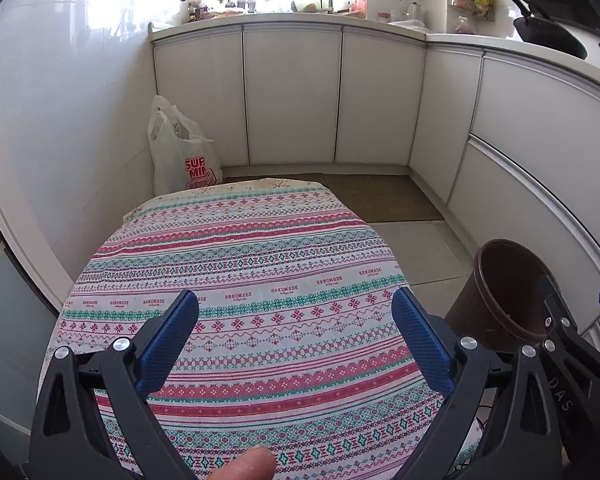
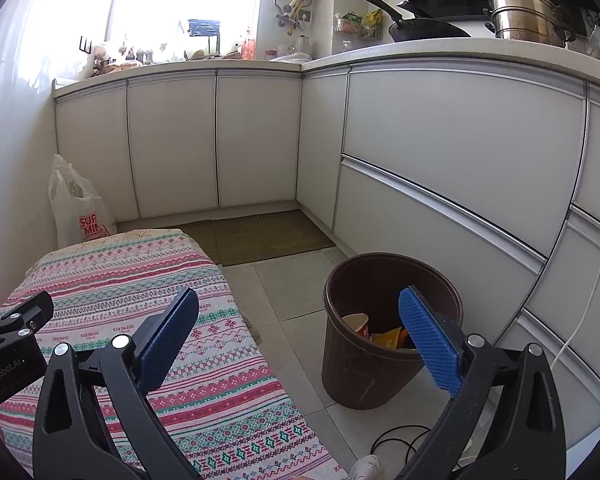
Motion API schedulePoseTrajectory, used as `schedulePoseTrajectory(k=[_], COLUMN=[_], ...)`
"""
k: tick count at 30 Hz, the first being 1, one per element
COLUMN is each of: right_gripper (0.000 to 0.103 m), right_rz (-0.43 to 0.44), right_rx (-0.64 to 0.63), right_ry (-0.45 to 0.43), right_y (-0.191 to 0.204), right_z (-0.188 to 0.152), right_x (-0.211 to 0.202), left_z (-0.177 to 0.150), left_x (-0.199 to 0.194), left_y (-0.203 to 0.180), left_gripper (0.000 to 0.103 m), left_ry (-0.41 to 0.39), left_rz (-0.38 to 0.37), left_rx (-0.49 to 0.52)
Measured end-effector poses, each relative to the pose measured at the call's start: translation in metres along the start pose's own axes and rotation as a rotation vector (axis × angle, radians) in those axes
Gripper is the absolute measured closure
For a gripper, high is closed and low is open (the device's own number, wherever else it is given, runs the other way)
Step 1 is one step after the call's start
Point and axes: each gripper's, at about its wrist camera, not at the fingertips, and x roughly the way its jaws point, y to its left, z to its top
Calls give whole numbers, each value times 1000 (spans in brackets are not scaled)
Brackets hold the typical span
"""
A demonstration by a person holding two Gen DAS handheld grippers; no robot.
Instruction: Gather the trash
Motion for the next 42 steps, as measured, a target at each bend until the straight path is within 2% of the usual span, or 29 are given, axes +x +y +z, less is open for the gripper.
schedulePoseTrajectory(k=[42], right_gripper=[7], right_rz=[0], right_rx=[-8], right_ry=[14], right_y=[2], right_z=[-1], right_x=[1], left_z=[-2], left_x=[7], left_y=[4], left_gripper=[8], left_ry=[37], left_rz=[6], left_rx=[-20])
